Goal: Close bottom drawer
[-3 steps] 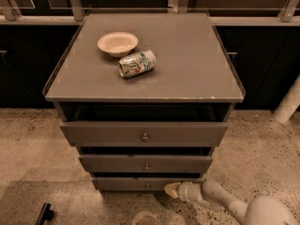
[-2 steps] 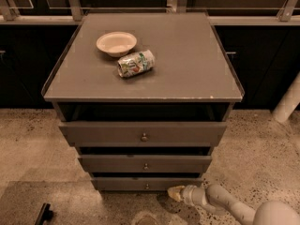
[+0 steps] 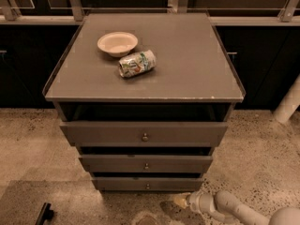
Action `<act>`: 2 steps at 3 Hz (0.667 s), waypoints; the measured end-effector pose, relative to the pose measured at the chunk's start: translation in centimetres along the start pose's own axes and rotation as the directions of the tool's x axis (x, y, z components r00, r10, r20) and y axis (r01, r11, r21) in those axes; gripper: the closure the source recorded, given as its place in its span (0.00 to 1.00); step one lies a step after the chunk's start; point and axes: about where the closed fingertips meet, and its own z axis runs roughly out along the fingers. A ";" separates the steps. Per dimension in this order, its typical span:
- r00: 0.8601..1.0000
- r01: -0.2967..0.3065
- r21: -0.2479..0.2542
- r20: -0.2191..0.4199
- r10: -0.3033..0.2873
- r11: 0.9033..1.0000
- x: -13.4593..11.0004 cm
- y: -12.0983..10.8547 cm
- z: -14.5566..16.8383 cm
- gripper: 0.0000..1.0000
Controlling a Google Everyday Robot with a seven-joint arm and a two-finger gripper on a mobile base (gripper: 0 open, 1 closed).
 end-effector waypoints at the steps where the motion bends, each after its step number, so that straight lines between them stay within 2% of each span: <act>1: 1.000 0.001 0.000 0.000 -0.001 1.000 0.0 0.0 0.0 0.58; 2: 1.000 0.001 0.000 0.000 -0.001 1.000 0.0 0.0 0.0 0.35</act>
Offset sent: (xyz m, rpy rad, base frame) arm 0.0003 0.0001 -0.0001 -0.0004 -0.0008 0.0005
